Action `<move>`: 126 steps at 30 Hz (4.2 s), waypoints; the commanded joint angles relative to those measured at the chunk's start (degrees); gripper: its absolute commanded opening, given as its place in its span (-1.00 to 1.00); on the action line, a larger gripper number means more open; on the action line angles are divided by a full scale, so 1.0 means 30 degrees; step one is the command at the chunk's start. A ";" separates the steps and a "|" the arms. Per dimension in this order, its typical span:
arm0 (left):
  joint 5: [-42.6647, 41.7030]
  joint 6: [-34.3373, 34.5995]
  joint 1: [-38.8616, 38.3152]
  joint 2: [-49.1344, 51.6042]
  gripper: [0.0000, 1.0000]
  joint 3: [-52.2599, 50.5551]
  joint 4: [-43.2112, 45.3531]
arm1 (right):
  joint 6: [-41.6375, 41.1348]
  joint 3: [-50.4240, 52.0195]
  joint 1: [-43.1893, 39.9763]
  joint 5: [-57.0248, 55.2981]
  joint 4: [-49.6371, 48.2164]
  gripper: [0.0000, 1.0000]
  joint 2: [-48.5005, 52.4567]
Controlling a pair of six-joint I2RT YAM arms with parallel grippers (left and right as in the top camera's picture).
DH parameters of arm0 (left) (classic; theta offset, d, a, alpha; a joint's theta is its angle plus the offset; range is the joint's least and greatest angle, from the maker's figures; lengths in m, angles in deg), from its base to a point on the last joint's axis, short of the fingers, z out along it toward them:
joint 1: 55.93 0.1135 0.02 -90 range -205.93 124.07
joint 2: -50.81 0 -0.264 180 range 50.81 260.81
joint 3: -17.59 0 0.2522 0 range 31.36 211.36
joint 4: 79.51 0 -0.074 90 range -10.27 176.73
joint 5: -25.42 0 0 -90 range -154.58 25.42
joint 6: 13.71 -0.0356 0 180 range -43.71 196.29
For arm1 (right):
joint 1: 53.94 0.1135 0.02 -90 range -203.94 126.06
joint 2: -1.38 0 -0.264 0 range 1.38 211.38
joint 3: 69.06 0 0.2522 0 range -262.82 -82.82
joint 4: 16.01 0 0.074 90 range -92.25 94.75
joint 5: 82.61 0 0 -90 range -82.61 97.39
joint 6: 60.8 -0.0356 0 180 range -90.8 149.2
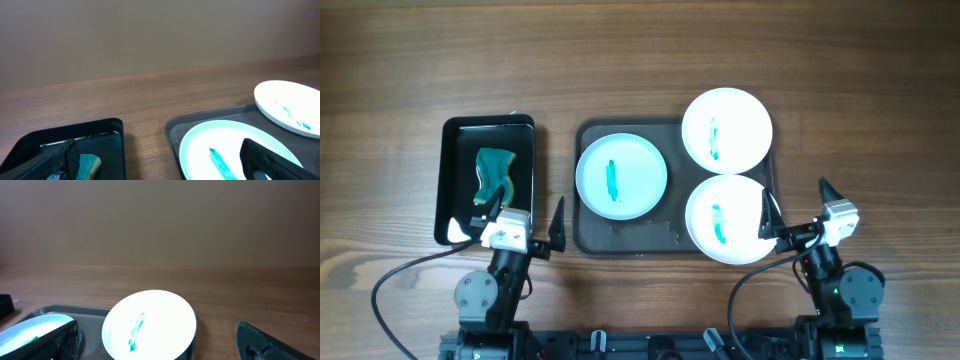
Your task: Clean dirty plates on tray and stack at the side
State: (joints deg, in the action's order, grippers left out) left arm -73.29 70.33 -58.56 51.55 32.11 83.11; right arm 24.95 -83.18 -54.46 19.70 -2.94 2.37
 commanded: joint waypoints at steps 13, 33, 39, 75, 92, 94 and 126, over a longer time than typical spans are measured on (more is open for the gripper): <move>-0.0153 -0.0306 -0.0051 -0.0102 1.00 -0.0124 0.0000 | -0.0124 0.0022 0.0109 -0.0233 -0.0058 0.99 -0.0117; -0.0131 -0.0335 -0.0051 -0.0102 1.00 -0.0124 0.0058 | -0.0102 0.0022 0.0109 -0.0226 -0.0073 1.00 -0.0117; -0.0080 -0.0270 -0.0051 -0.0102 1.00 -0.0124 0.0189 | -0.0087 0.0015 0.0109 0.0255 -0.0102 0.99 -0.0066; 0.0459 0.7730 -0.0044 2.5937 1.00 2.5842 -1.8557 | -0.5107 -2.5813 0.6914 0.2754 1.6174 -0.07 3.2822; 0.3300 0.8954 0.1814 2.9208 1.00 2.5682 -2.0101 | -0.5064 -2.6236 0.9340 0.1872 1.3369 -0.72 3.9182; 0.3300 0.8612 0.2280 2.9572 1.00 2.5682 -1.9948 | -0.6011 -2.6236 0.9551 0.1858 1.3092 -0.85 3.9510; 0.5763 0.4284 0.4503 3.6319 0.24 2.3795 -1.6203 | -0.7723 -2.6228 0.9653 0.0532 1.2808 -0.91 3.9605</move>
State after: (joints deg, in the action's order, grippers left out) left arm -56.68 81.06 -46.85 159.80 103.93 34.48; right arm 3.26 -161.19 -25.84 24.64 36.08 119.68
